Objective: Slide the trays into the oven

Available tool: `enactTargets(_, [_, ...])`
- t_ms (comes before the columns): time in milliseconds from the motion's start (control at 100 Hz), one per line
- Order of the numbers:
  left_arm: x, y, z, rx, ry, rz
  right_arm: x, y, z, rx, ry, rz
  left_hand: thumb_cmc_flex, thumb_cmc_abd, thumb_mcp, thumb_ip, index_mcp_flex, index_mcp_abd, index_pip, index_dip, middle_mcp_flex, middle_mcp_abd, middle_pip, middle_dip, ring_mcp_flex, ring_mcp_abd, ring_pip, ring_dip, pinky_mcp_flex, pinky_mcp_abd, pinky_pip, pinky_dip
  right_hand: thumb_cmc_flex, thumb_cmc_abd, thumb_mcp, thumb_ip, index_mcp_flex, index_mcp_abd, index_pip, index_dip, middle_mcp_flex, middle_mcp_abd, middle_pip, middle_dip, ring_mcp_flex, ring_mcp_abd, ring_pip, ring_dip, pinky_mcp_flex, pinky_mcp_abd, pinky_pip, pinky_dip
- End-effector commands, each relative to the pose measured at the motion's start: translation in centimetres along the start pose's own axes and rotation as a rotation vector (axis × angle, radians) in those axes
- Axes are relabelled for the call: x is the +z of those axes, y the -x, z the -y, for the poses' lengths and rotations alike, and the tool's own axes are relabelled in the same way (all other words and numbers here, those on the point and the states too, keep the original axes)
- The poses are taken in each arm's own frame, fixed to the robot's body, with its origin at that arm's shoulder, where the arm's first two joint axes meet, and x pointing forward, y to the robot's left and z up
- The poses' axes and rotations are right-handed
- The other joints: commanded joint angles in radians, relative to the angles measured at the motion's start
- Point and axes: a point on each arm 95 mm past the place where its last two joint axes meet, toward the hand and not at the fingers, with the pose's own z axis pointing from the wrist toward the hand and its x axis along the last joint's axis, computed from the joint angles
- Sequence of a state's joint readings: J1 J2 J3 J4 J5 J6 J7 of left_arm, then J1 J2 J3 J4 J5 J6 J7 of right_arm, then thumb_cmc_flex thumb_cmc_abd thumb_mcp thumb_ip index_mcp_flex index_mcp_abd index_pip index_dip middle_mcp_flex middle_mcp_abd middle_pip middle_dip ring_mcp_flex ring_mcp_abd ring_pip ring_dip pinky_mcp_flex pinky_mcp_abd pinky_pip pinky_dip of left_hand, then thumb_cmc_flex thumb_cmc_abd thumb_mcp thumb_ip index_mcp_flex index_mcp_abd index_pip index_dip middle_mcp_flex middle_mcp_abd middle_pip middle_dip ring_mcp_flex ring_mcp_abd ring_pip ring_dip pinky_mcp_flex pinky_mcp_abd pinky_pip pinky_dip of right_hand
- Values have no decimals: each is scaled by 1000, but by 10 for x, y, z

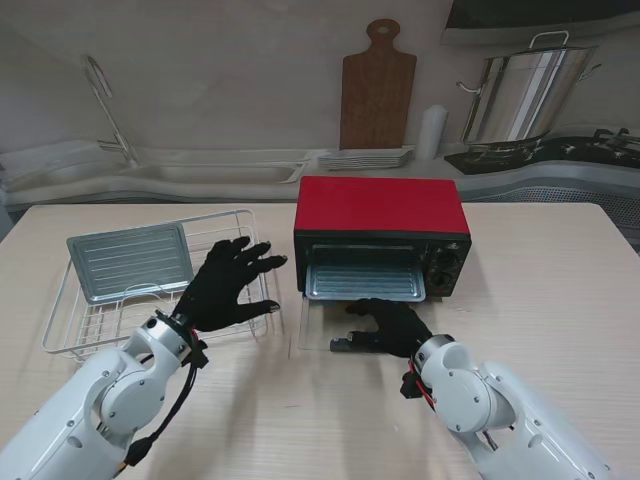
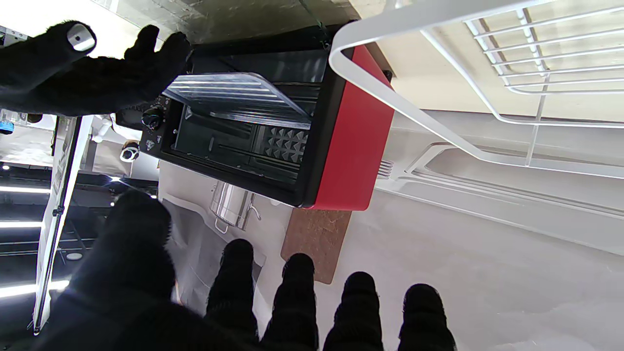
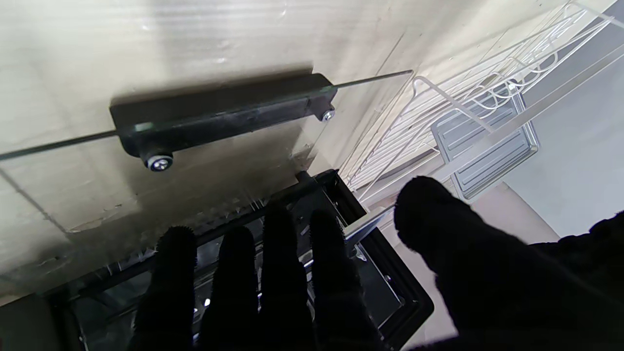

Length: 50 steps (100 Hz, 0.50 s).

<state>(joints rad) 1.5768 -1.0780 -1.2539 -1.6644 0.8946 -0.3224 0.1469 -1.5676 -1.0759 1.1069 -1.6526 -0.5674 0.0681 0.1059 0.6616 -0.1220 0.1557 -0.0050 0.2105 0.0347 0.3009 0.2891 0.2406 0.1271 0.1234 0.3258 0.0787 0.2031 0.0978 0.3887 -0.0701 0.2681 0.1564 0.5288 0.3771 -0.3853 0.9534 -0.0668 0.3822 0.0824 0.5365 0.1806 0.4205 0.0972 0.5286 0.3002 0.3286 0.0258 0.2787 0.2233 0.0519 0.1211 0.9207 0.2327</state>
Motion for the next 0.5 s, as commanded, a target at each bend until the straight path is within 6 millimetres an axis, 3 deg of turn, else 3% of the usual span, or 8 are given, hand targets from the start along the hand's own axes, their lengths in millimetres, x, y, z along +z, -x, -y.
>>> enactTargets(0, [0, -3, -1, -4, 9, 0, 0, -6, 3, 0, -10, -14, -14, 35, -32, -2, -10, -9, -3, 4, -29, -11, 0, -16, -28, -20, -11, -12, -21, -26, -49, -10, -35, 3, -19, 48, 7, 4, 1, 20, 5, 15, 1, -10, 22, -13, -9, -7, 3, -10, -4, -3])
enactTargets(490, [-2, -2, -1, -6, 7, 3, 21, -13, -5, 27, 29, 11, -13, 34, -33, -2, -9, -8, -2, 5, -28, -10, 1, -16, -27, -18, -10, -12, -21, -25, -49, -10, -48, -6, 2, 48, 42, -4, 32, 46, 42, 25, 41, 9, 59, 9, 38, 17, 28, 9, 34, 17])
